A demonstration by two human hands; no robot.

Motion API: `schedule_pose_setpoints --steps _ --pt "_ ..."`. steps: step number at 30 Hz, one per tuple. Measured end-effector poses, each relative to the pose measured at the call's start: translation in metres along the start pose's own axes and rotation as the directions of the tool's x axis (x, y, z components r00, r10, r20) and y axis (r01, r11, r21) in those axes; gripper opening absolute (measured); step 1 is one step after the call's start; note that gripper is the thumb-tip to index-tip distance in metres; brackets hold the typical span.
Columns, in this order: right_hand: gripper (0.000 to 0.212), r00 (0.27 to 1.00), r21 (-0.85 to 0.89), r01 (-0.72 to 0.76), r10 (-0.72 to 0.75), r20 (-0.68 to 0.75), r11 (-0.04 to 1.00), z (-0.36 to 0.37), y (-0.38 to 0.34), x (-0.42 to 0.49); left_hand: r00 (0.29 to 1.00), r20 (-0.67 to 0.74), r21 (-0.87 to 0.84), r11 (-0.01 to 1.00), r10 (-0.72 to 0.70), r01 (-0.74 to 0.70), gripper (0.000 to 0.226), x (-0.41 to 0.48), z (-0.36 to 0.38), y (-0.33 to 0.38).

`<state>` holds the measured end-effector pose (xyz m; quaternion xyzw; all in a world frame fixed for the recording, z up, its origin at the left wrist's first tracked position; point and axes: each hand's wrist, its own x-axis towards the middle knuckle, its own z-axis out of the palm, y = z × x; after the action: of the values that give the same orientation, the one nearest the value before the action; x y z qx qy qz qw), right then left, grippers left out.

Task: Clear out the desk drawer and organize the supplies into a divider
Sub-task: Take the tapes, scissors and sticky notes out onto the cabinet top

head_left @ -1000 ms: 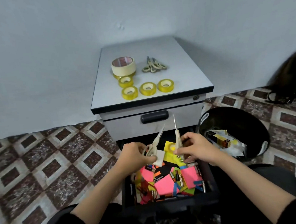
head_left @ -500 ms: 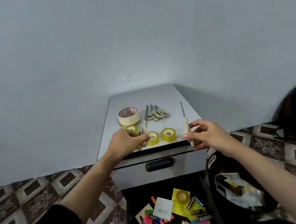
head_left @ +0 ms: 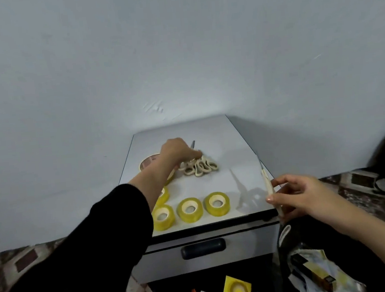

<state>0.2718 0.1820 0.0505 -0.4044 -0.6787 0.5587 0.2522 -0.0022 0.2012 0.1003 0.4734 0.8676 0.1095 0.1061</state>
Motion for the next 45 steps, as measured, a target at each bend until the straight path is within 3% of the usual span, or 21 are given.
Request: schedule_pose_setpoints --steps 6,10,18,23,27,30,34,38,45 --pt "0.061 1.0 0.028 -0.023 0.023 0.002 0.999 -0.005 0.011 0.011 0.999 -0.042 0.152 0.988 0.034 -0.027 0.049 0.02 0.017 0.004" --pt "0.063 1.0 0.016 -0.026 0.026 0.001 1.0 -0.006 0.016 0.015 1.0 -0.009 0.19 0.982 0.016 -0.014 0.038 0.027 0.023 0.004" --pt "0.053 0.999 -0.004 -0.003 0.003 0.038 1.0 -0.002 0.016 0.013 0.998 -0.039 0.277 0.96 0.056 -0.043 0.042 0.027 0.03 0.003" --pt "0.06 1.0 -0.017 -0.016 0.016 0.016 1.0 -0.002 0.016 0.013 0.992 -0.1 0.308 0.95 0.081 -0.047 0.031 0.027 0.035 -0.001" --pt "0.058 0.999 0.016 -0.037 0.037 -0.008 0.999 0.001 0.013 0.014 0.975 -0.203 0.135 0.989 0.087 -0.06 0.038 0.019 0.025 -0.013" --pt "0.035 0.999 0.035 -0.037 0.037 -0.01 0.999 0.008 0.007 0.017 0.932 -0.358 -0.103 0.99 0.052 -0.095 0.032 0.008 0.018 -0.041" --pt "0.028 0.998 -0.002 -0.035 0.035 -0.044 0.999 0.022 -0.006 0.032 0.85 -0.521 -0.456 0.867 -0.075 -0.203 0.024 -0.02 0.023 -0.097" --pt "0.036 0.998 -0.137 -0.016 0.007 -0.068 0.99 0.043 -0.027 0.061 0.858 -0.475 -0.637 0.748 -0.194 -0.184 0.037 -0.042 0.052 -0.14" --pt "0.045 0.988 -0.534 0.012 -0.091 -0.123 0.845 0.088 -0.067 0.131 0.9 -0.407 -0.651 0.741 -0.156 -0.166 0.047 -0.051 0.073 -0.157"
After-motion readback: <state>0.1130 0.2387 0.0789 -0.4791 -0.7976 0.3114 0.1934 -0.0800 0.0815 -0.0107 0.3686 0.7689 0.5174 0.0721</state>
